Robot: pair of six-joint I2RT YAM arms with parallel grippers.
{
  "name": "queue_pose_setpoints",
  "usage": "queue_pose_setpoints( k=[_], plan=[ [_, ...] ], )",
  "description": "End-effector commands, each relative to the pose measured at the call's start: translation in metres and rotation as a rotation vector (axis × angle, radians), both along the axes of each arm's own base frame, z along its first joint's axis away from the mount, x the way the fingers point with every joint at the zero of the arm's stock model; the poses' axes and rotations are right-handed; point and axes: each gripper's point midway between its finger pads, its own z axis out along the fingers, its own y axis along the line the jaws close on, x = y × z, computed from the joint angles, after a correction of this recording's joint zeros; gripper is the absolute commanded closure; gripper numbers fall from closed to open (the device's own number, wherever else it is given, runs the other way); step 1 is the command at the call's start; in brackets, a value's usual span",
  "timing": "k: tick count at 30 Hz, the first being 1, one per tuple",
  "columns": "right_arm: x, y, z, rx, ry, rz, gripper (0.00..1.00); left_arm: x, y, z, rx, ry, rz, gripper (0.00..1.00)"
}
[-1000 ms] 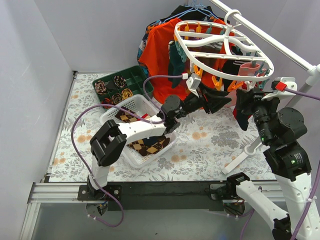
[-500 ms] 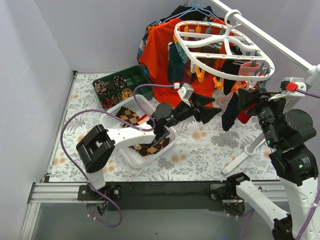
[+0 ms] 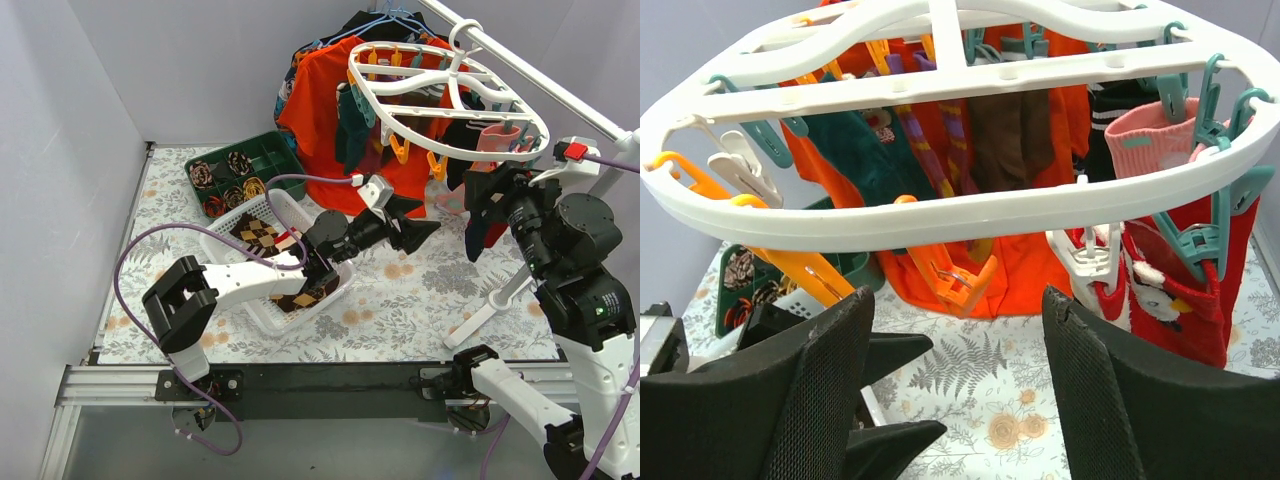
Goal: Clip the socks to the hanger
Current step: Open the clamp at the hanger.
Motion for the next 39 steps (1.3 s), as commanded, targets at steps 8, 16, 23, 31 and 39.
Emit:
queue_pose_setpoints(
  k=[8,16,23,31,39],
  plan=[
    [0.008,0.003,0.015,0.029,0.0,-0.008,0.27,-0.004,0.005,0.012,0.032,-0.048,0.066,0.35],
    [0.016,0.007,0.016,0.032,-0.001,-0.008,0.3,-0.004,0.006,0.012,0.028,-0.053,0.072,0.35],
    [0.021,0.009,0.022,0.042,-0.018,-0.006,0.3,-0.004,0.005,0.008,0.037,-0.051,0.069,0.35],
    [0.023,0.01,0.027,0.07,-0.024,-0.014,0.3,-0.001,0.005,0.005,0.047,-0.045,0.096,0.35],
    [0.026,0.005,0.024,0.096,-0.012,-0.053,0.38,-0.001,0.004,0.003,0.053,-0.047,0.096,0.35]
  ],
)
